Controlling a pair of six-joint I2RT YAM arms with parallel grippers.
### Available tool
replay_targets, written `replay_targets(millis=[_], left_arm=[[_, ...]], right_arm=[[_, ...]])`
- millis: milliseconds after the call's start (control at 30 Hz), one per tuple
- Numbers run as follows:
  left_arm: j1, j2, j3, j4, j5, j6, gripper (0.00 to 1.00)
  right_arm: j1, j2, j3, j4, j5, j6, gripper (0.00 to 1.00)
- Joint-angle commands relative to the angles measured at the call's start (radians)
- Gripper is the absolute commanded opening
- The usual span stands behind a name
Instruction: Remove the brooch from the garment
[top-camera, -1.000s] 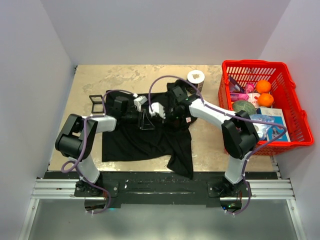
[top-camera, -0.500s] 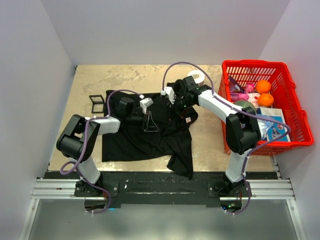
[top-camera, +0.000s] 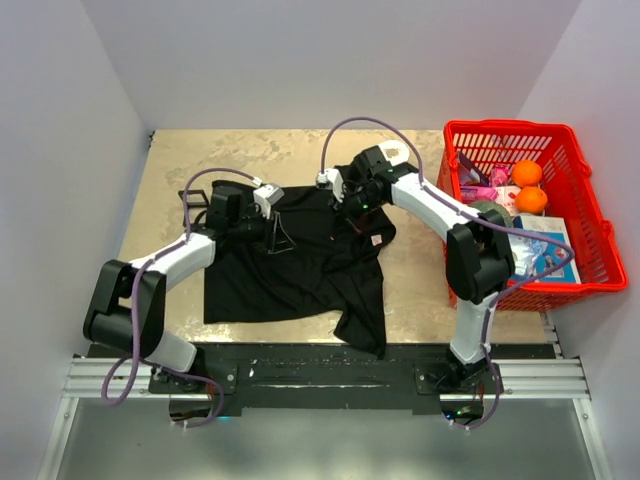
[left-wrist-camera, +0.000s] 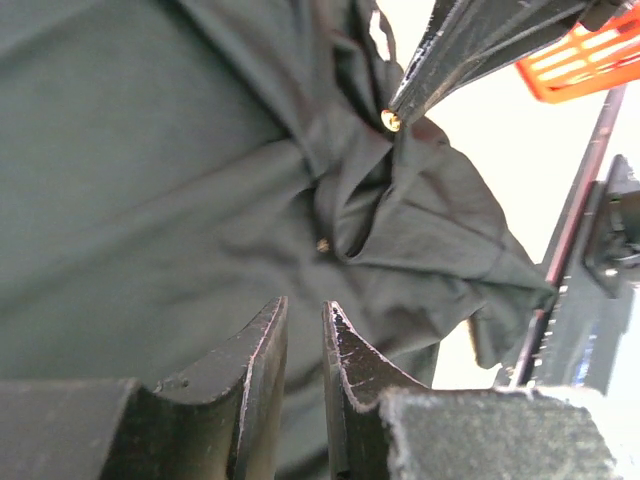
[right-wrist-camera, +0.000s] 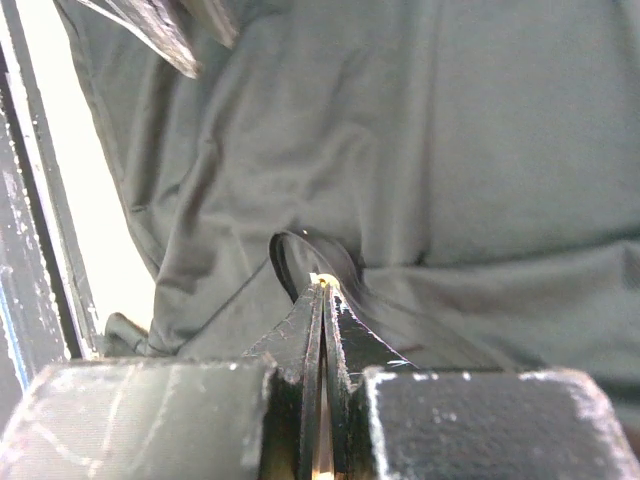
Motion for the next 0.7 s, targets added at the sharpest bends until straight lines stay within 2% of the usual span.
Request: replay_targets(millis=[0,200,333,467,667], left_arm=[[0.018,-0.089,-0.017,-0.154,-0.056,0.125,0.25],[0.098,-0.166,-0.031,-0.223,-0.102,0.174,0.25],[0.156,-0.203,-0.040,-0.283,-0.115,0.201,0.25],[0.210,-0.227,-0.054,-0.311,-0.115,0.229,0.25],[0.221,-0.227,-0.040,-0.330,-0.106,0.240,0.25]], right_arm=[[0.065,0.050,0.066,-0.059,-0.032,-0.012,0.00],[0.174,0.081,0.043,-0.040,-0.023,0.007,0.00],[0.191,0.115,0.016,0.047,-0.032,0.107,0.00],[0.206,0.167,0.016,0.052,0.011,0.123,0.00],[0.206,0.216,0.020,0.055,0.029,0.129,0.00]])
